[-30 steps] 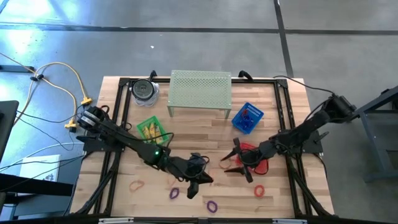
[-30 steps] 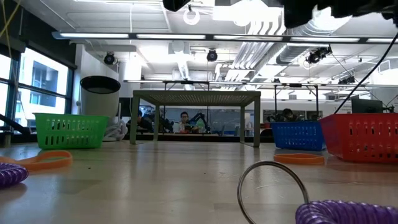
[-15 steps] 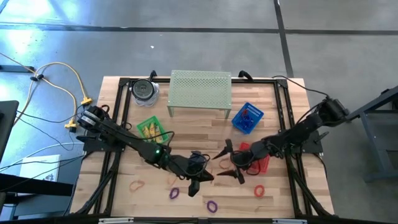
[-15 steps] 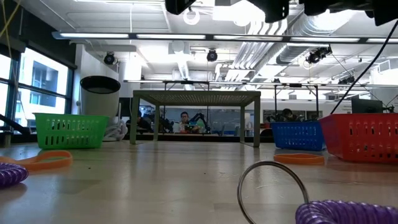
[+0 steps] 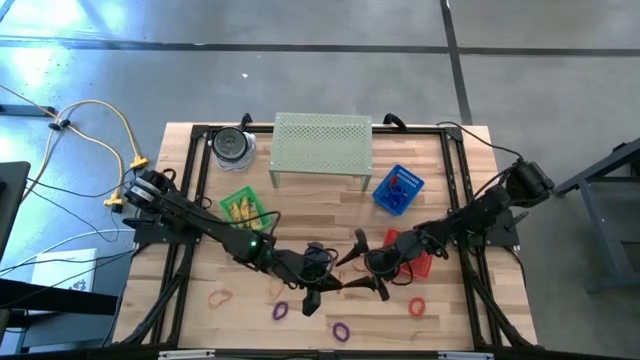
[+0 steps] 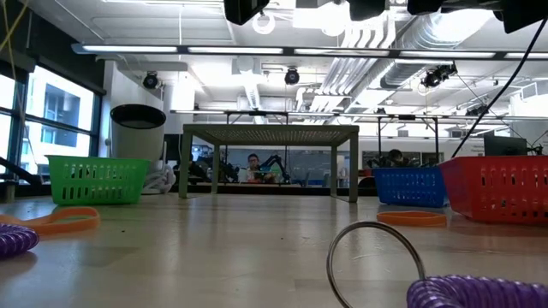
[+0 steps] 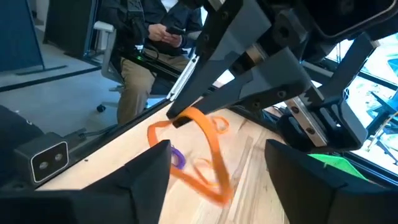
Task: Pick & Place Office Desk Supplies
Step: Put the orange rubberband into the red basket
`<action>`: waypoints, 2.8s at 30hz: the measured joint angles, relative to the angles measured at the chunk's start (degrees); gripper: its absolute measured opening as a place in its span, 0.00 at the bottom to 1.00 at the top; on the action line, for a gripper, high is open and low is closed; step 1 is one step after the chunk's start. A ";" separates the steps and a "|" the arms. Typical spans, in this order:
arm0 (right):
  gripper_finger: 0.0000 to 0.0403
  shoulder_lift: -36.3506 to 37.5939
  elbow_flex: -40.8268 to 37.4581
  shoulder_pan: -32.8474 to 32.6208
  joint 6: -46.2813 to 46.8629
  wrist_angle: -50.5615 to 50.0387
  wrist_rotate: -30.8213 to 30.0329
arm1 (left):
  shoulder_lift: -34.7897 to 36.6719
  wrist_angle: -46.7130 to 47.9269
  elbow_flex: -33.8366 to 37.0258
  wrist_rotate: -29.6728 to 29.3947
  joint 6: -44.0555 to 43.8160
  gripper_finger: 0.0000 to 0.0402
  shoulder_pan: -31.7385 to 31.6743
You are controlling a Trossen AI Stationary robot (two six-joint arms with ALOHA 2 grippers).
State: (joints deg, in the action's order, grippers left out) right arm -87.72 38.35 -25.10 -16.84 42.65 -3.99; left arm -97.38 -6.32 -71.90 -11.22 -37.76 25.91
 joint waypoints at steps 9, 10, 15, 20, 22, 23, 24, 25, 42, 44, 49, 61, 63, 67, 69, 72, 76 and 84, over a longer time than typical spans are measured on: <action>0.39 0.00 0.00 -0.02 -2.23 0.35 4.95 | 0.00 0.68 0.00 0.00 -0.04 0.00 -0.33; 0.36 0.00 0.00 -0.02 -2.75 0.32 5.65 | 0.00 1.04 0.00 0.00 -0.05 0.00 -0.31; 0.21 0.00 0.00 -0.02 -4.08 0.27 7.40 | 0.00 1.50 0.01 0.04 -0.15 0.00 -0.31; 0.08 0.02 0.00 0.00 -4.44 0.11 7.17 | 0.00 1.56 0.00 0.13 -0.25 0.00 -0.31; 0.03 0.02 0.00 0.00 -4.47 -0.26 7.08 | 0.00 1.62 0.01 0.17 -0.39 0.00 -0.31; 0.02 0.03 0.00 0.00 -4.48 -0.50 7.11 | 0.00 1.62 0.01 0.14 -0.39 0.00 -0.31; 0.02 0.03 0.00 0.00 -4.48 -0.72 7.09 | 0.00 1.60 0.01 0.09 -0.39 0.00 -0.31; 0.01 0.03 0.00 0.00 -4.48 -0.89 6.99 | 0.00 1.60 0.01 -0.23 -0.45 0.00 -0.31; 0.00 3.93 -0.03 -1.93 6.09 -20.45 -4.31 | -2.39 0.70 -0.04 -7.81 7.55 0.30 -1.53; 0.00 6.30 -0.04 -3.08 8.21 -24.61 -6.55 | -3.58 -0.37 -0.02 -7.93 7.53 0.38 -1.53; 0.00 14.02 -0.09 -7.98 15.36 -37.61 -17.97 | -4.47 -1.20 0.00 -7.57 7.47 0.49 -1.53; 0.00 27.05 -0.04 -12.61 54.94 -75.05 -21.17 | -4.48 2.27 0.00 -6.26 2.66 0.50 -1.01; 0.00 26.74 -0.02 -12.37 60.05 -79.41 -19.03 | -4.48 3.02 0.00 -6.27 1.30 0.50 -0.91; 0.00 24.59 -0.07 -12.39 66.72 -83.88 -18.65 | -4.48 5.93 0.00 -6.27 -1.39 0.50 -0.87; 0.00 23.18 -0.07 -12.39 67.69 -83.94 -17.85 | -4.48 6.44 0.00 -6.27 -1.57 0.50 -0.82; 0.00 20.48 -0.07 -12.39 67.33 -83.22 -17.46 | -4.48 8.15 0.00 -6.29 -1.67 0.50 -0.54; 0.02 16.80 -0.04 -12.20 65.52 -83.13 -18.25 | -4.48 8.99 0.00 -6.29 -1.72 0.50 0.03; 0.23 14.49 -0.06 -8.17 65.05 -82.72 -12.19 | -4.48 9.02 0.00 -6.29 -1.72 0.50 1.73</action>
State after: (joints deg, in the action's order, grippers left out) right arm -73.23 38.29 -33.27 48.21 -40.06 -16.18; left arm -101.86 2.70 -71.90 -17.52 -39.48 27.64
